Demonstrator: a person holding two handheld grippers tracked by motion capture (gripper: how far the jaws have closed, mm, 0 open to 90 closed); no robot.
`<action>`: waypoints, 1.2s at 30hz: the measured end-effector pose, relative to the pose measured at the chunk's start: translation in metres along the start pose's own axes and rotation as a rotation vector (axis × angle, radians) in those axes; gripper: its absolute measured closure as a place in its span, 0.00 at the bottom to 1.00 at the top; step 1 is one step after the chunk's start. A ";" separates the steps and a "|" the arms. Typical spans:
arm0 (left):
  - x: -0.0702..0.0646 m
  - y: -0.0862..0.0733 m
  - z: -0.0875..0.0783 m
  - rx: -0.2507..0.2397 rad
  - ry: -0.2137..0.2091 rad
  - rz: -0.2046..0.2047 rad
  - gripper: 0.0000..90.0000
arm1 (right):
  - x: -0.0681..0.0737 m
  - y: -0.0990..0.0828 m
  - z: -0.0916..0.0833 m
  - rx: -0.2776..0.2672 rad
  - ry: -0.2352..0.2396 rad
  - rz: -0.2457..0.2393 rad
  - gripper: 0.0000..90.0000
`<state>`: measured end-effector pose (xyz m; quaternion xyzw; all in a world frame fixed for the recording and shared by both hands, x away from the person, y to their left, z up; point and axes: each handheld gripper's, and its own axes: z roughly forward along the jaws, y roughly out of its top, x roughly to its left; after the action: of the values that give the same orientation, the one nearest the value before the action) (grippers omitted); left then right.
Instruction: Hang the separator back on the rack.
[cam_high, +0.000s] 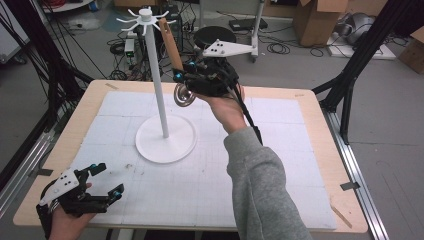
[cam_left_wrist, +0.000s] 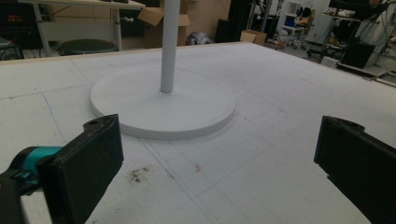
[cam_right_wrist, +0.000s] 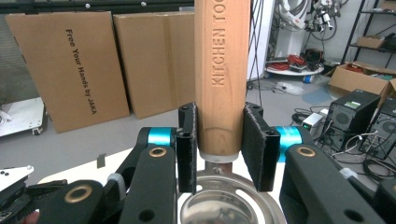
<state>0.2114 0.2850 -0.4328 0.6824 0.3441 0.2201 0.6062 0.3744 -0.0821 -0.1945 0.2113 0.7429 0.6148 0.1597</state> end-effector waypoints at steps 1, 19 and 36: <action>0.000 0.000 0.000 0.002 0.000 0.002 0.02 | 0.000 0.000 0.000 0.000 -0.003 0.000 0.77; 0.000 -0.001 -0.002 0.001 0.004 0.003 0.02 | 0.000 -0.003 0.010 0.020 -0.016 0.005 0.77; 0.000 -0.001 -0.006 -0.001 0.010 0.000 0.02 | 0.000 -0.007 0.020 0.034 -0.022 0.017 0.77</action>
<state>0.2070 0.2892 -0.4329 0.6809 0.3469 0.2236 0.6050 0.3833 -0.0665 -0.2048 0.2271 0.7496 0.6011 0.1589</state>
